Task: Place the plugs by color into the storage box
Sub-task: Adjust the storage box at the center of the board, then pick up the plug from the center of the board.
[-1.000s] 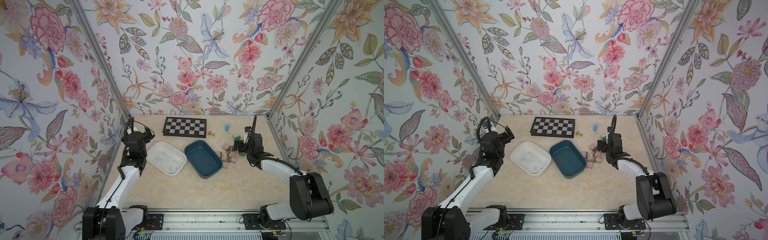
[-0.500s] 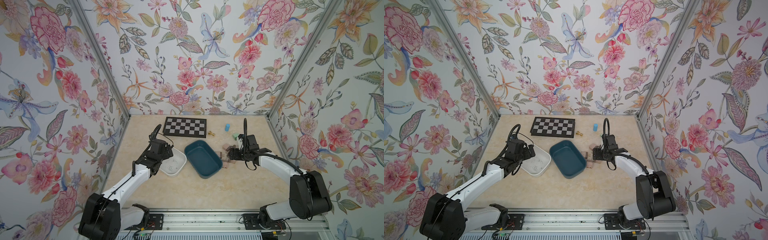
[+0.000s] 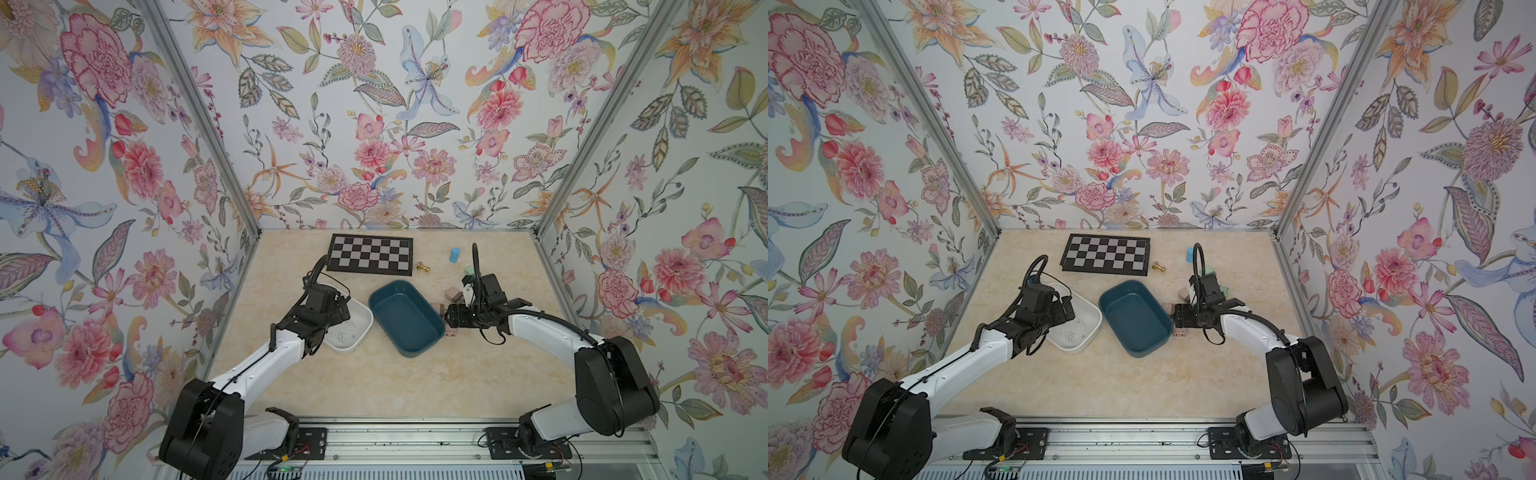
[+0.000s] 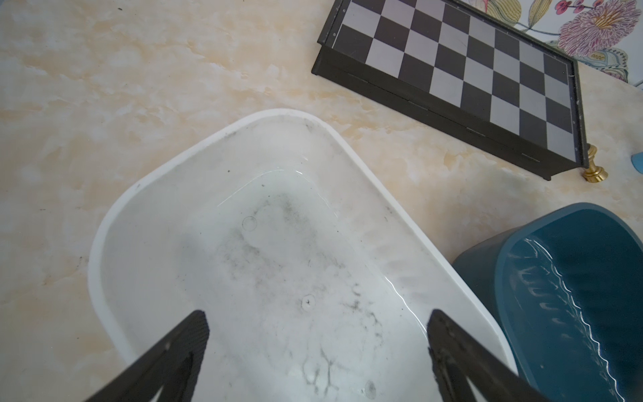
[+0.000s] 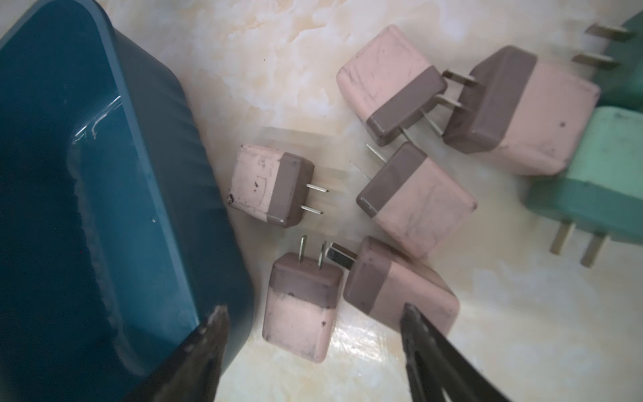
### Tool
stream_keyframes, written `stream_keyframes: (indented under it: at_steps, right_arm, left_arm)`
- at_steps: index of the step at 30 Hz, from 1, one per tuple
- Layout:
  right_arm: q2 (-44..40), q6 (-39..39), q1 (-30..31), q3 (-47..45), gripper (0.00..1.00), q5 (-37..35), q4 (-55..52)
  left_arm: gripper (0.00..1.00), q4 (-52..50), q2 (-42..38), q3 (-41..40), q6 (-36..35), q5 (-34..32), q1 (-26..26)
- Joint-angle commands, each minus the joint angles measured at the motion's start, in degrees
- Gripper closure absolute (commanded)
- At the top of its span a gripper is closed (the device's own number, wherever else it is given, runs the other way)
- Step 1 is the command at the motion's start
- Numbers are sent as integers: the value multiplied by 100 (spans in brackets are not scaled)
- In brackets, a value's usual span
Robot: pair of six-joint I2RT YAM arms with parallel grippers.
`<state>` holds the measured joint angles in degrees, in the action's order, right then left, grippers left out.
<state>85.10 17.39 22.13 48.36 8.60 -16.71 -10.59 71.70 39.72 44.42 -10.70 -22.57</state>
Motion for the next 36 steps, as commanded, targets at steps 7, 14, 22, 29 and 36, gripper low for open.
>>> stream_keyframes:
  at_steps: [7,14,22,29,36]
  right_arm:
    - [-190,318,125,-99,20,-391,-665]
    - [-380,179,-356,-82,18,-413,-728]
    - [-225,-346,-576,-42,20,-239,-887]
    - [12,-492,-677,-34,20,-257,-878]
    - [672,-774,-876,570,24,-219,-853]
  left_arm:
    - [1,186,158,-93,123,103,-70]
    - [1,239,186,-109,151,129,-99]
    - [0,250,178,-137,203,142,-143]
    - [1,261,193,-145,222,151,-144]
    - [1,234,204,-109,226,165,-156]
